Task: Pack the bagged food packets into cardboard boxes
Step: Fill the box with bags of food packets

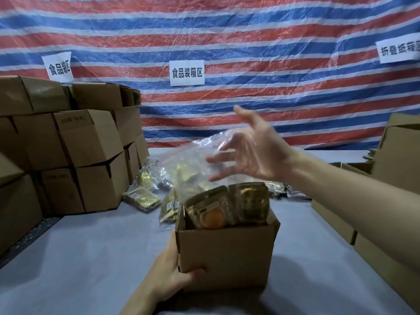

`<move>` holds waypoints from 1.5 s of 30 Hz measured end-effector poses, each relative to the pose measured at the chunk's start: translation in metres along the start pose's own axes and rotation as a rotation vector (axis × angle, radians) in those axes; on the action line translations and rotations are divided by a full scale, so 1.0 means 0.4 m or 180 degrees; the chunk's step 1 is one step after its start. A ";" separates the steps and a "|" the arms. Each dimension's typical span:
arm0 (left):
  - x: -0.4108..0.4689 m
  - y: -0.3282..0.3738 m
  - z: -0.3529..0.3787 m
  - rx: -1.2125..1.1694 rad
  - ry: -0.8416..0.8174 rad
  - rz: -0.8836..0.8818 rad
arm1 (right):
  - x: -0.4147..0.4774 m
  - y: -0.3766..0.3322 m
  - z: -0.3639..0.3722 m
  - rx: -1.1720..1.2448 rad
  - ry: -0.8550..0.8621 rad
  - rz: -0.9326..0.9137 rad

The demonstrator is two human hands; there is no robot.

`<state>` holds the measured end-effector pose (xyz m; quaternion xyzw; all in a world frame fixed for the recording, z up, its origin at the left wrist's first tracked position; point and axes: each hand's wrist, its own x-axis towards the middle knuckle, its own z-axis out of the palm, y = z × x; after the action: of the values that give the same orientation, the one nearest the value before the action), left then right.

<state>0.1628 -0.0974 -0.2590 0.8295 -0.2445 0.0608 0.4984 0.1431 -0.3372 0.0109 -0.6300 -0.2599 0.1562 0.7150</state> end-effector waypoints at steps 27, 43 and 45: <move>-0.002 0.002 0.009 0.0247 0.0168 -0.0020 | -0.065 0.036 -0.037 -0.2628 0.0094 -0.0293; -0.010 0.029 -0.010 0.0562 -0.0011 0.0278 | -0.082 0.096 -0.083 -0.2558 -0.0112 0.1932; -0.011 0.035 -0.011 0.0584 0.0008 0.0274 | -0.074 0.107 -0.071 -0.2809 0.0162 0.1763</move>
<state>0.1530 -0.0974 -0.2473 0.8604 -0.2726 0.1054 0.4175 0.1394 -0.3700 -0.0382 -0.9202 -0.1071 0.1996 0.3193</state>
